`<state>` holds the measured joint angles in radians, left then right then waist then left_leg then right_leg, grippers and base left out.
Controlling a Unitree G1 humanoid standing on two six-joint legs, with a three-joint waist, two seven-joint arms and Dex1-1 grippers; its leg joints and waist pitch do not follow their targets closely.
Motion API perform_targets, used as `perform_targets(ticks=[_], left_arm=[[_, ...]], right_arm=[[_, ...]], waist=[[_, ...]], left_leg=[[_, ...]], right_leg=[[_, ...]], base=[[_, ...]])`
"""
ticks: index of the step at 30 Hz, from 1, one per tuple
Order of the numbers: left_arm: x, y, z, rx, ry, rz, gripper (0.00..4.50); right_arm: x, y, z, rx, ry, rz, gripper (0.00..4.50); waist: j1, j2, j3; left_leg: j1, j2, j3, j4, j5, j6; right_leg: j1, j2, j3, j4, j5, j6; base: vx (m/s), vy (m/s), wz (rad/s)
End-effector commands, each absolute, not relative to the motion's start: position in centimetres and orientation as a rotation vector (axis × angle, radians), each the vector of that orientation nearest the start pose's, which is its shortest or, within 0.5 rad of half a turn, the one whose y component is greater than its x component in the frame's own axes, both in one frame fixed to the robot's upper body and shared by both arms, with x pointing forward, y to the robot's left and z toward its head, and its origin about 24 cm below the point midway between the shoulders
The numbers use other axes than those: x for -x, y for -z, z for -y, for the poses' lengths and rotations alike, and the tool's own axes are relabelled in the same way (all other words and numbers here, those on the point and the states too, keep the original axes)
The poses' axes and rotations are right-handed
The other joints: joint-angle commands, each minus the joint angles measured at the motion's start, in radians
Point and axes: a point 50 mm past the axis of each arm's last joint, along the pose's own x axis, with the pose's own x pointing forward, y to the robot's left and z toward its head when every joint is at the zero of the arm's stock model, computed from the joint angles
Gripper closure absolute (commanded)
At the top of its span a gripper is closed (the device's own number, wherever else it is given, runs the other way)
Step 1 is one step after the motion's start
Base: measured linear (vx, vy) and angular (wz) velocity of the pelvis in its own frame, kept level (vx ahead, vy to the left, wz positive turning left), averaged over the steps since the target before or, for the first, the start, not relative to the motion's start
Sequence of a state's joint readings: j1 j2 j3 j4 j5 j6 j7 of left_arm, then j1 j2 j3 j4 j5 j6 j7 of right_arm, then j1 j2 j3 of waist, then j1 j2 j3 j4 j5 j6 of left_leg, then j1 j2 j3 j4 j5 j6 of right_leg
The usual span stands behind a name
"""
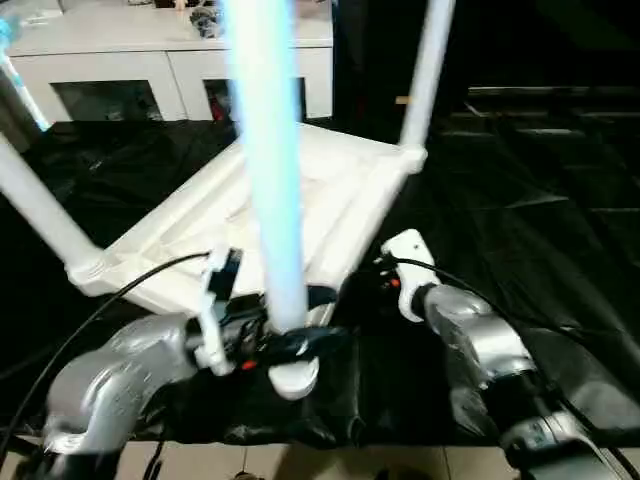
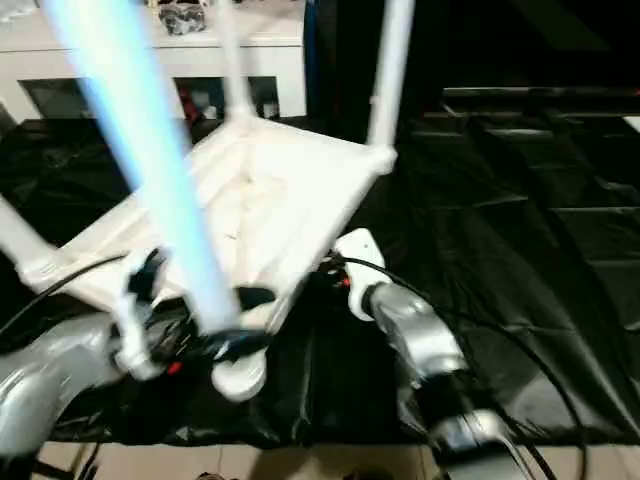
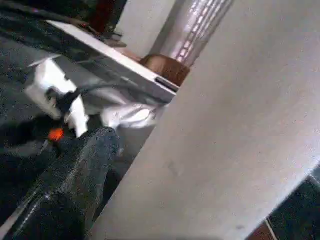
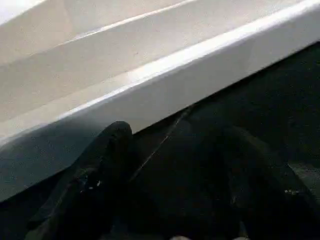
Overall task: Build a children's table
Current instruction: Rotate table base
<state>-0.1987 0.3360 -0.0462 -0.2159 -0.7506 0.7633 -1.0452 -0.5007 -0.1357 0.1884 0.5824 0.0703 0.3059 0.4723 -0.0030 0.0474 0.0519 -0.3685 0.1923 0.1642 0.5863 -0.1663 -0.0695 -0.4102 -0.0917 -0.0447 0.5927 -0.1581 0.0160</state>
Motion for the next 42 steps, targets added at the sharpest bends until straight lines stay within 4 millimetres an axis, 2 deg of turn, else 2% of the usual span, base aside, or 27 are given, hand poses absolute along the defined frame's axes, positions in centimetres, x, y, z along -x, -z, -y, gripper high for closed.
perform_targets(ticks=[1, 3, 4, 6, 10, 11, 12, 13, 17, 18, 20, 21, 22, 24, 25, 28, 29, 30, 32, 33, 34, 35, 36, 37, 39, 40, 42], left_arm=[[-23.8, -11.1, -10.0, 0.485, 1.468, -0.210, 0.02], [-24.6, -11.2, -8.8, 0.486, 1.461, -0.194, 0.02], [-25.0, -11.2, -8.0, 0.482, 1.461, -0.186, 0.02], [-25.4, -11.1, -7.2, 0.476, 1.455, -0.178, 0.02], [-26.4, -10.7, -5.7, 0.417, 1.406, -0.150, 0.02], [-26.8, -10.6, -5.5, 0.391, 1.380, -0.137, 0.02], [-27.1, -10.6, -5.4, 0.368, 1.358, -0.122, 0.02], [-27.4, -10.6, -5.4, 0.353, 1.345, -0.111, 0.02], [-28.2, -10.3, -6.1, 0.242, 1.266, -0.076, 0.02], [-28.3, -10.1, -7.2, 0.185, 1.249, -0.072, 0.02], [-28.1, -9.9, -8.1, 0.140, 1.263, -0.085, 0.02], [-28.0, -9.8, -8.3, 0.131, 1.266, -0.088, 0.02], [-27.8, -9.5, -8.9, 0.091, 1.275, -0.105, 0.02], [-27.7, -9.2, -9.2, 0.066, 1.281, -0.118, 0.02], [-27.3, -8.9, -9.8, 0.035, 1.301, -0.151, 0.02], [-26.7, -8.2, -10.6, -0.019, 1.333, -0.212, 0.02], [-26.4, -7.5, -11.1, -0.087, 1.337, -0.266, 0.02], [-26.2, -6.8, -11.5, -0.145, 1.328, -0.308, 0.02], [-26.2, -5.9, -11.9, -0.215, 1.294, -0.359, 0.02], [-26.3, -5.7, -12.0, -0.233, 1.283, -0.371, 0.19], [-26.3, -5.4, -12.2, -0.266, 1.269, -0.384, 0.30], [-26.3, -5.4, -12.2, -0.266, 1.269, -0.384, 0.38], [-26.3, -4.9, -12.5, -0.307, 1.247, -0.401, 0.38], [-26.3, -4.9, -12.6, -0.313, 1.242, -0.404, 0.59], [-26.3, -4.7, -12.8, -0.340, 1.239, -0.405, 0.79], [-26.3, -4.7, -12.9, -0.342, 1.232, -0.408, 0.83], [-26.4, -4.7, -13.2, -0.347, 1.213, -0.404, 0.94]], right_arm=[[-32.2, -2.3, 7.2, 0.111, -0.778, -0.415, 1.40], [-32.4, -2.1, 6.7, 0.106, -0.788, -0.421, 1.40], [-32.5, -2.0, 6.5, 0.109, -0.789, -0.422, 1.40], [-32.7, -1.9, 6.4, 0.110, -0.786, -0.422, 1.40], [-33.4, -2.1, 6.6, 0.103, -0.746, -0.400, 1.40], [-33.6, -2.2, 6.9, 0.101, -0.725, -0.391, 1.40], [-33.9, -2.4, 7.3, 0.095, -0.704, -0.386, 1.40], [-34.1, -2.4, 7.5, 0.091, -0.692, -0.382, 1.40], [-34.6, -2.6, 9.7, 0.095, -0.623, -0.369, 1.40], [-34.7, -2.7, 11.7, 0.098, -0.570, -0.363, 1.40], [-34.7, -2.6, 13.3, 0.103, -0.531, -0.363, 1.40], [-34.7, -2.6, 13.6, 0.105, -0.526, -0.363, 1.40], [-34.5, -2.5, 14.5, 0.114, -0.517, -0.363, 1.40], [-34.3, -2.5, 15.0, 0.120, -0.515, -0.363, 1.40], [-34.0, -2.4, 15.8, 0.134, -0.517, -0.369, 1.40], [-33.4, -2.4, 16.8, 0.169, -0.543, -0.375, 1.40], [-32.8, -2.5, 17.4, 0.191, -0.581, -0.375, 1.40], [-32.3, -2.8, 17.7, 0.208, -0.626, -0.374, 1.40], [-31.4, -3.3, 17.9, 0.230, -0.690, -0.370, 1.40], [-31.1, -3.4, 18.0, 0.237, -0.705, -0.367, 1.40], [-30.6, -3.7, 18.1, 0.244, -0.733, -0.369, 1.40], [-30.6, -3.7, 18.1, 0.244, -0.733, -0.369, 1.40], [-29.9, -4.1, 18.4, 0.266, -0.772, -0.363, 1.40], [-29.7, -4.3, 18.5, 0.269, -0.777, -0.361, 1.40], [-29.1, -5.0, 18.9, 0.261, -0.795, -0.356, 1.40], [-28.8, -5.3, 19.0, 0.258, -0.803, -0.355, 1.10], [-28.1, -5.9, 19.1, 0.260, -0.836, -0.354, 1.03]], waist=[[0.004, -0.001, -0.052], [0.000, -0.003, -0.053], [-0.004, -0.017, -0.054], [-0.004, -0.011, -0.055], [-0.008, -0.015, -0.058], [-0.006, -0.012, -0.060], [-0.006, -0.015, -0.060], [-0.005, -0.010, -0.062], [-0.003, -0.014, -0.065], [0.001, -0.013, -0.067], [0.009, -0.011, -0.070], [0.015, -0.011, -0.070], [0.020, -0.004, -0.071], [0.022, -0.006, -0.072], [0.025, -0.003, -0.075], [0.035, -0.003, -0.075], [0.035, -0.004, -0.073], [0.040, -0.006, -0.068], [0.040, -0.003, -0.065], [0.046, -0.003, -0.063], [0.043, -0.003, -0.060], [0.043, -0.004, -0.059], [0.043, -0.004, -0.061], [0.044, -0.005, -0.057], [0.045, -0.007, -0.057], [0.045, -0.006, -0.057], [0.041, -0.008, -0.055]], left_leg=[[0.010, 0.008, -0.008, -0.079, -0.479, -0.036], [0.009, 0.009, -0.007, -0.079, -0.482, -0.032], [0.007, 0.008, -0.006, -0.076, -0.475, -0.027], [0.002, 0.008, -0.007, -0.077, -0.458, -0.025], [0.004, 0.009, -0.003, -0.074, -0.444, -0.008], [0.006, 0.009, -0.002, -0.072, -0.443, -0.007], [0.005, 0.009, -0.002, -0.072, -0.433, -0.002], [0.001, 0.010, -0.002, -0.073, -0.419, 0.000], [0.000, 0.011, 0.002, -0.071, -0.392, 0.012], [-0.001, 0.012, 0.003, -0.069, -0.369, 0.019], [0.003, 0.013, 0.006, -0.067, -0.339, 0.023], [0.005, 0.013, 0.009, -0.065, -0.320, 0.027], [0.004, 0.013, 0.009, -0.064, -0.306, 0.029], [0.003, 0.014, 0.011, -0.062, -0.288, 0.037], [0.002, 0.014, 0.011, -0.062, -0.265, 0.041], [0.002, 0.016, 0.011, -0.061, -0.252, 0.049], [0.002, 0.016, 0.012, -0.062, -0.258, 0.050], [0.003, 0.017, 0.011, -0.065, -0.283, 0.051], [0.005, 0.016, 0.011, -0.068, -0.321, 0.038], [0.014, 0.018, 0.011, -0.068, -0.348, 0.031], [0.013, 0.017, 0.010, -0.070, -0.370, 0.024], [0.008, 0.017, 0.007, -0.073, -0.373, 0.020], [0.008, 0.016, 0.007, -0.073, -0.373, 0.016], [0.012, 0.017, 0.006, -0.073, -0.399, 0.012], [0.009, 0.015, 0.003, -0.074, -0.401, 0.012], [0.010, 0.015, 0.003, -0.075, -0.403, 0.013], [0.006, 0.012, 0.001, -0.075, -0.411, 0.013]], right_leg=[[0.032, -0.024, 0.012, -0.092, -0.547, -0.121], [0.033, -0.025, 0.012, -0.093, -0.536, -0.126], [0.034, -0.025, 0.011, -0.095, -0.530, -0.130], [0.038, -0.029, 0.013, -0.092, -0.522, -0.133], [0.036, -0.026, 0.015, -0.093, -0.480, -0.155], [0.036, -0.028, 0.015, -0.091, -0.474, -0.161], [0.037, -0.026, 0.015, -0.091, -0.461, -0.165], [0.042, -0.029, 0.015, -0.086, -0.439, -0.173], [0.043, -0.026, 0.017, -0.082, -0.390, -0.185], [0.045, -0.028, 0.018, -0.078, -0.361, -0.199], [0.045, -0.025, 0.019, -0.072, -0.314, -0.215], [0.044, -0.023, 0.020, -0.069, -0.279, -0.228], [0.046, -0.024, 0.020, -0.064, -0.256, -0.238], [0.046, -0.023, 0.020, -0.062, -0.221, -0.248], [0.050, -0.021, 0.020, -0.058, -0.189, -0.254], [0.053, -0.023, 0.019, -0.055, -0.168, -0.264], [0.052, -0.022, 0.019, -0.056, -0.177, -0.262], [0.054, -0.019, 0.019, -0.061, -0.217, -0.243], [0.049, -0.023, 0.020, -0.066, -0.300, -0.220], [0.043, -0.020, 0.022, -0.074, -0.343, -0.194], [0.040, -0.020, 0.023, -0.076, -0.373, -0.188], [0.045, -0.021, 0.021, -0.077, -0.388, -0.179], [0.044, -0.023, 0.021, -0.076, -0.399, -0.176], [0.037, -0.023, 0.022, -0.084, -0.447, -0.155], [0.040, -0.024, 0.022, -0.090, -0.485, -0.132], [0.037, -0.024, 0.022, -0.091, -0.494, -0.129], [0.037, -0.023, 0.019, -0.094, -0.530, -0.113]], base=[[0.000, 0.000, 0.00], [0.000, 0.000, 0.00], [0.000, 0.000, 0.00], [0.000, 0.000, 0.00], [0.000, 0.000, 0.00], [0.000, 0.000, 0.00], [0.000, 0.000, 0.00], [0.000, 0.000, 0.00], [0.000, 0.000, 0.00], [0.000, 0.000, 0.00], [0.000, 0.000, 0.00], [0.000, 0.000, 0.00], [0.000, 0.000, 0.00], [0.000, 0.000, 0.00], [0.000, 0.000, 0.00], [0.000, 0.000, 0.00], [0.000, 0.000, 0.00], [0.000, 0.000, 0.00], [0.000, 0.000, 0.00], [0.000, 0.000, 0.00], [0.000, 0.000, 0.00], [0.000, 0.000, 0.00], [0.000, 0.000, 0.00], [0.000, 0.000, 0.00], [0.000, 0.000, 0.00], [0.000, 0.000, 0.00], [0.000, 0.000, 0.00]])
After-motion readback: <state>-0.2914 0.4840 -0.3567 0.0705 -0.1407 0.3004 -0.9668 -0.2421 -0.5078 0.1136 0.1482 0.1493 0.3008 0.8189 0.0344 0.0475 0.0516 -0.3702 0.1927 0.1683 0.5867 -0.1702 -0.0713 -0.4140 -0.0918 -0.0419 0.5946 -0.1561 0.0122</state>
